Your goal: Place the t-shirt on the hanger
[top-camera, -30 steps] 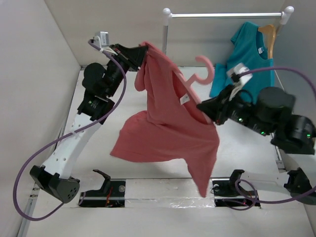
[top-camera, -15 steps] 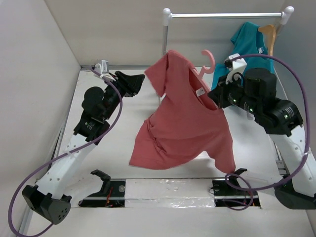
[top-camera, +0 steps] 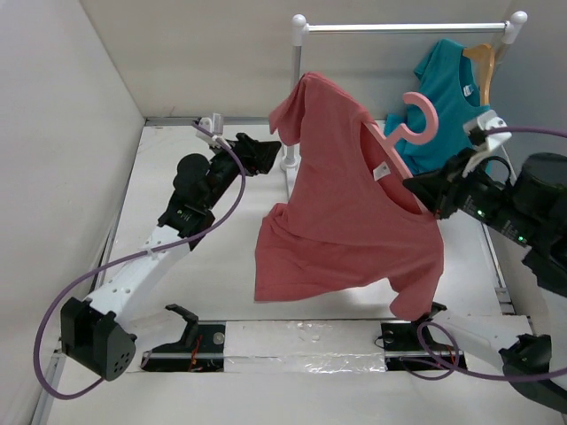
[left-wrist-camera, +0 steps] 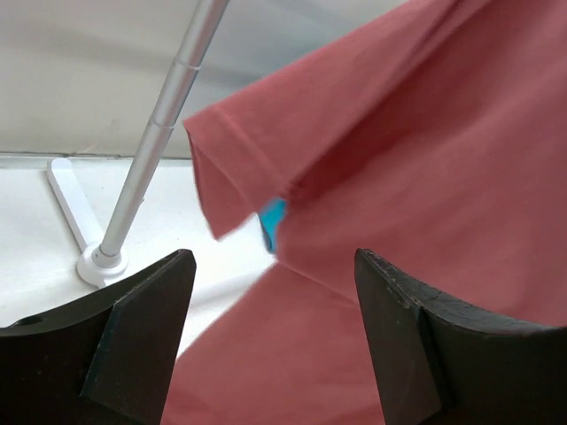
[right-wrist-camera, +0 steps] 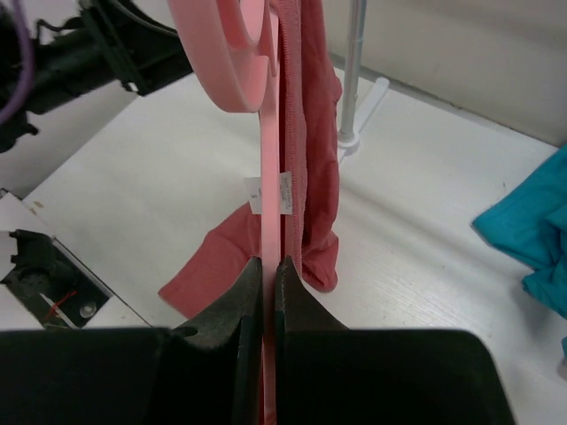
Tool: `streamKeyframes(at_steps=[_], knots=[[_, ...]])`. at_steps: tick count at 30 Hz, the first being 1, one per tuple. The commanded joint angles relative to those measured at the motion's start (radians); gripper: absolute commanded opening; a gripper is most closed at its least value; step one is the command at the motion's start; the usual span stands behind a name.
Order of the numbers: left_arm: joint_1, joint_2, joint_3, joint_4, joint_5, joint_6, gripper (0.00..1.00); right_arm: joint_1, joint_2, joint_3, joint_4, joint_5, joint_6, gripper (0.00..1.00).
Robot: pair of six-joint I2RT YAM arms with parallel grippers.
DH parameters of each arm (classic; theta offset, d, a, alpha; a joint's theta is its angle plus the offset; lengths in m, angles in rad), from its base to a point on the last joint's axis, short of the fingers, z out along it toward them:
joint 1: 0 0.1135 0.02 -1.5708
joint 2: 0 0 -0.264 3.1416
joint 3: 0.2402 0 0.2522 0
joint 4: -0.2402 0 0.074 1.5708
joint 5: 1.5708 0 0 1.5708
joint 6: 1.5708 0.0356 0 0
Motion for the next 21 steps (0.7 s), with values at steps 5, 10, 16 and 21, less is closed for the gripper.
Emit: streamKeyframes(at_steps=[5,10,16,21], knots=[[0.001,0.058,0.055,0.261,0.137,0.163,0.74,-0.005,-0.028,0.04,0.006,-0.057,-0.023,0.0],[0.001,0.142,0.149,0.225,0.108,0.235,0.74,-0.005,-0.028,0.033,0.005,-0.075,-0.022,0.0],[0.001,0.264,0.242,0.225,0.244,0.255,0.54,-0.005,-0.044,0.02,0.024,-0.083,-0.018,0.0],[0.001,0.238,0.214,0.213,0.101,0.224,0.0,-0.005,-0.053,0.01,0.015,-0.029,-0.015,0.0]])
